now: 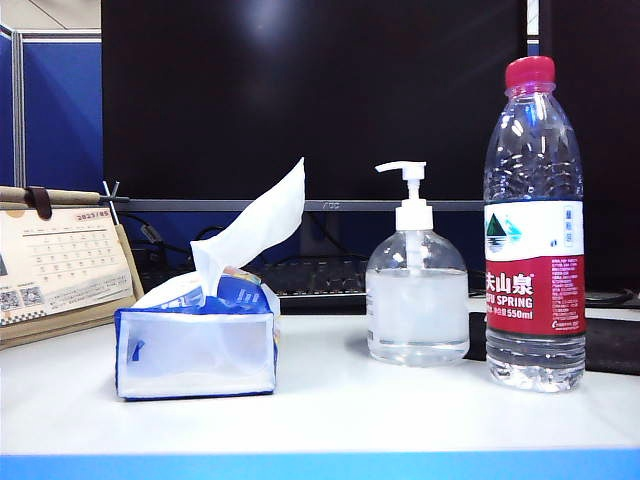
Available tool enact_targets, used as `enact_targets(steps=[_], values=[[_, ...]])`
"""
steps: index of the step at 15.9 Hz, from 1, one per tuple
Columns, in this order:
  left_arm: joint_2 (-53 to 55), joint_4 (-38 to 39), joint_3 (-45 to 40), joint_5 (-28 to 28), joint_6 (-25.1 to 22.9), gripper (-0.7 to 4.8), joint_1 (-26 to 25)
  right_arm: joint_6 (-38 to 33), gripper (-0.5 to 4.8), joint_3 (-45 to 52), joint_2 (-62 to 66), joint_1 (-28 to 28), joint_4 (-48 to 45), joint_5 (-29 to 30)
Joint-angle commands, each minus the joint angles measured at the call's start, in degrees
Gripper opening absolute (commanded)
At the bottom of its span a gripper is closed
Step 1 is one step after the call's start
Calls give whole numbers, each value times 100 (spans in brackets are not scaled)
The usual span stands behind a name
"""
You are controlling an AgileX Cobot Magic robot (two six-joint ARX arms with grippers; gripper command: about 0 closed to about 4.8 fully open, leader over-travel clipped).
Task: Pull out a tissue from the tissue dispenser, then press the switch of the alcohol sanitizer bottle to drop some sanitizer on the paper tissue, and finally place the treated tissue on the table.
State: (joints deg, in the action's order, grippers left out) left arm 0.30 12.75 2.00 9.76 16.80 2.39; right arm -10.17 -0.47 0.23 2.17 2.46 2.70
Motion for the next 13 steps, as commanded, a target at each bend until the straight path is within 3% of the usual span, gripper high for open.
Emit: enact_targets(steps=[1,2,3,5,6,8,11,13], values=[[-4,46,-15,81,33,-5,-2,-79,-1,15,-9,11,-101,4],[-4,44,-15,81,39,-5,-2,-76,-1,15,-9,11,-94,7],[-4,17,-15,326,216,-5,0,-205,-1,11,-9,11,-258,374],[-4,-564,-15,1596,382,-5,0,-385,0,-212,-9,15,-944,1534],[-4,-1075,50,1996,643,-5,0,-376,21,-638,-9,15,-876,1556],[-2,-1329,446,1932,745,-1,0,-284,110,-1340,44,11,-822,1458],[179,-1305,1182,1882,772,8,2,-87,109,-2371,638,13,-833,1447],[595,-1185,1578,2253,951,31,2,-258,110,-2964,1318,15,-883,2140]])
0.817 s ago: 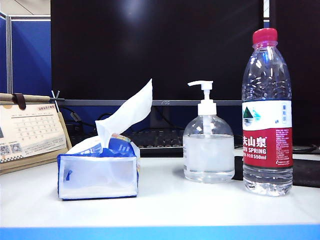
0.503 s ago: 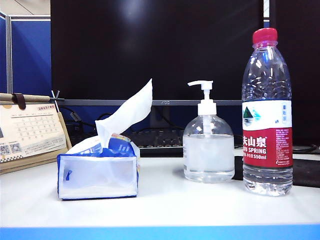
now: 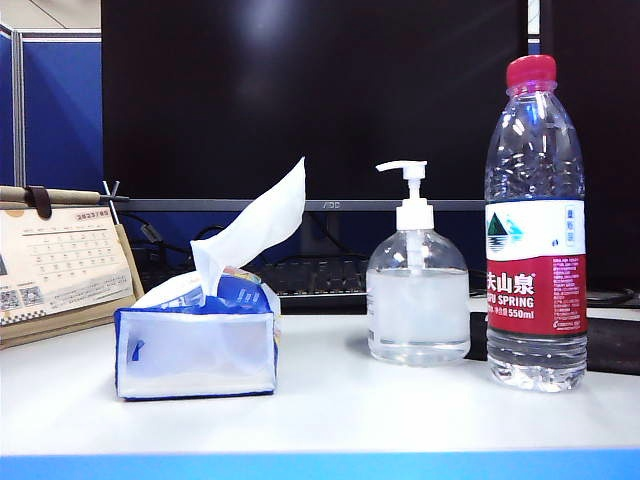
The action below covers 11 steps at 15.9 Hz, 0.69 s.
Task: Pull out a tissue from the tissue dispenser, then press the switch of the alcohol sanitizer bottle to drop some sanitizer on the paper tissue, and finally place the treated tissue on the table.
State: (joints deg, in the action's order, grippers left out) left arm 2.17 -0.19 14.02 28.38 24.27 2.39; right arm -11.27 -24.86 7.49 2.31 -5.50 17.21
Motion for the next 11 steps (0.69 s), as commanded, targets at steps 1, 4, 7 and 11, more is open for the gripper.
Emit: enact_targets(steps=[1,4,7,11], values=[[796,92,564,774,365,35,7,-463,120,-872,1093,4,-170,1272],[1543,144,702,1296,479,92,85,-627,160,-1119,1633,9,-317,1779],[2229,68,713,1032,470,104,1043,-1270,163,-1117,1891,131,-286,2669],[3307,-249,715,-767,68,103,3377,-994,163,-1108,1906,1088,66,2085]])
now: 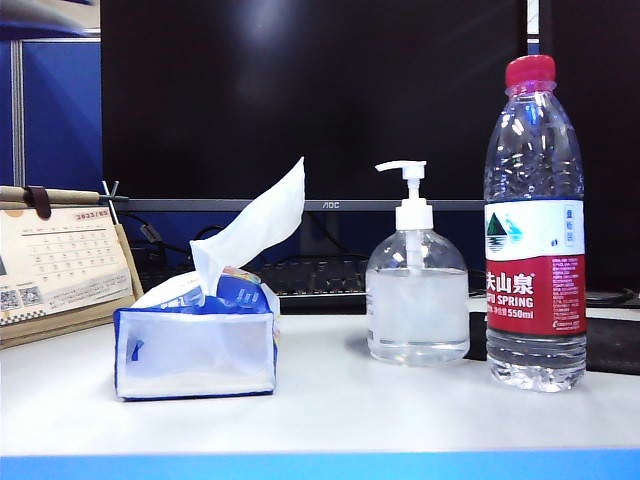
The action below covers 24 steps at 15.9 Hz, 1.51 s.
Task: Pull out a tissue from the tissue dispenser, then press the switch of the alcohol sanitizer bottle to drop some sanitizer on the paper tissue, and finally place the treated tissue on the table.
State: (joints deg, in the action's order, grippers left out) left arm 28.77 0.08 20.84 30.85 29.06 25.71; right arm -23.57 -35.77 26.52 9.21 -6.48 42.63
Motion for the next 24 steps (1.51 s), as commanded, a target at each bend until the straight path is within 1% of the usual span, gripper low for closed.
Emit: enact_targets(steps=[1,2,3,4,5,6,7,8,9,10,11,13,14,15,16,17,19,20,22,24], values=[[966,-317,63,-1375,-573,104,1401,289,163,-17,4,575,199,-638],[1327,-363,96,-1744,-787,103,1666,289,163,-17,4,706,214,-774],[1687,-358,186,-2092,-1093,108,1766,286,163,-17,2,752,238,-796],[1880,-358,267,-2302,-1235,164,1766,286,163,-17,0,752,295,-800],[2094,-356,398,-2538,-1473,226,1764,289,163,-17,-4,745,450,-804],[2214,-339,483,-2551,-1687,247,1766,299,163,-15,-2,717,542,-804],[2280,-299,553,-2538,-1847,247,1766,380,163,-15,-2,728,625,-802],[2317,-319,581,-2428,-1934,247,1794,474,162,-15,-2,730,717,-804],[2321,-302,599,-2424,-1943,258,1827,608,162,-15,-2,723,807,-826],[2323,-236,599,-2420,-1952,304,1829,634,162,-15,0,726,809,-831],[2387,-120,599,-2433,-2022,315,1853,671,162,-15,0,726,811,-831],[2590,-98,601,-2461,-2214,315,1910,713,162,-15,0,726,813,-868],[2791,-96,601,-2538,-2315,315,1958,713,162,-15,4,726,828,-957],[2994,-94,601,-2804,-2433,335,1996,713,162,-15,2,726,866,-955],[3047,-98,605,-2918,-2461,376,2006,713,162,-15,0,726,918,-953],[3097,-76,645,-3222,-2535,478,2039,713,162,-15,0,726,1034,-953],[3091,-33,715,-3648,-2638,479,2039,713,162,-15,-2,726,1239,-949],[3091,-81,824,-3722,-2717,479,2039,713,162,-15,-4,726,1322,-951],[3128,-334,852,-3709,-2719,479,2039,715,162,-15,-4,726,1307,-953],[3488,-669,852,-3731,-2916,479,2037,737,162,-15,-4,726,1305,-957]])
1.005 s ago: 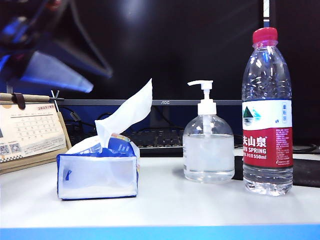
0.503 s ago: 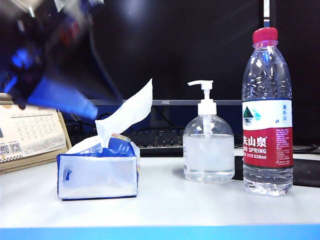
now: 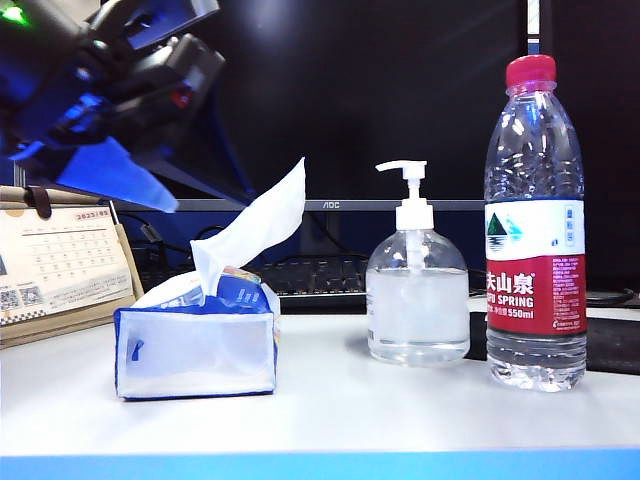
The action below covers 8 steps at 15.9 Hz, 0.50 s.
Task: Pull out a tissue from the tissue dispenser, then press the switch of the alcohol sanitizer bottle to drop some sanitizer on the paper tissue, and finally place the treated tissue on the table.
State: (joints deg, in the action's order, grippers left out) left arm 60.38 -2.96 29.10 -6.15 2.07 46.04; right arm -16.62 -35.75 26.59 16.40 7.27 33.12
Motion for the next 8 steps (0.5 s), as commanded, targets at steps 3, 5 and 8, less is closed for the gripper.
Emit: enact_targets(steps=[3,5,8], values=[[988,-671,26,-577,-474,479,4,42,162,-17,-11,7,-63,-2],[1078,-1091,26,-590,-514,479,-7,42,162,-17,-11,7,-59,-2],[1333,-1550,26,-717,-507,479,-13,170,162,-17,-11,7,55,-4]])
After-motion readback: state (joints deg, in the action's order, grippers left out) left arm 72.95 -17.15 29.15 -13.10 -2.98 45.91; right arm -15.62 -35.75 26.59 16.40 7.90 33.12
